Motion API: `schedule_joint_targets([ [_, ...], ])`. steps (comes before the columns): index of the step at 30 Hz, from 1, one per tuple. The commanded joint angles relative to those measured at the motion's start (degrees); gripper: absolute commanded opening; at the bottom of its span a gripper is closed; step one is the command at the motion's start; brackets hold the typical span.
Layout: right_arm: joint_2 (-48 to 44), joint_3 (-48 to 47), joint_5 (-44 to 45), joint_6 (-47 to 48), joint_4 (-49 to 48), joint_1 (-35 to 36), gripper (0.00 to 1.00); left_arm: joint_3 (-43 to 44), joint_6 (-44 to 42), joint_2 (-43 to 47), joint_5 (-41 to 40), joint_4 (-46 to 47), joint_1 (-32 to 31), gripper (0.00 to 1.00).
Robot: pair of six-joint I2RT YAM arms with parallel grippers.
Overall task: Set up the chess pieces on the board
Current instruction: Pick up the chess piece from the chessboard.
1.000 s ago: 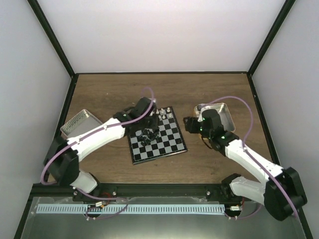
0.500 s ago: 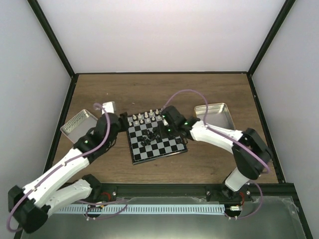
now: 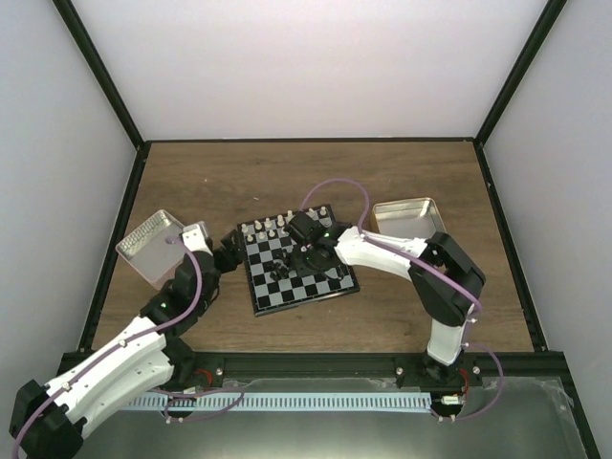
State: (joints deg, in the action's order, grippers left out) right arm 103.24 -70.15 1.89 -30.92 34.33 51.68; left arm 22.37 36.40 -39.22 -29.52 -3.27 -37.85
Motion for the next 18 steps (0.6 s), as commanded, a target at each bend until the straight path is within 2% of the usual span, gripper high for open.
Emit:
schedule_joint_targets([
  [1, 1.2, -3.6, 2.2, 0.2, 3.1, 0.6, 0.25, -2.5, 0.6, 1.1, -0.6, 7.6, 0.2, 0.78],
  [10, 3.4, -5.6, 1.4, 0.9, 2.5, 0.6, 0.24, -6.6, -2.6, 1.8, 2.8, 12.5, 0.2, 0.81],
  [18, 3.5, -5.4, 1.9, 1.2, 2.3, 0.6, 0.12, -8.3, -2.0, 2.2, 1.4, 13.2, 0.3, 0.82],
])
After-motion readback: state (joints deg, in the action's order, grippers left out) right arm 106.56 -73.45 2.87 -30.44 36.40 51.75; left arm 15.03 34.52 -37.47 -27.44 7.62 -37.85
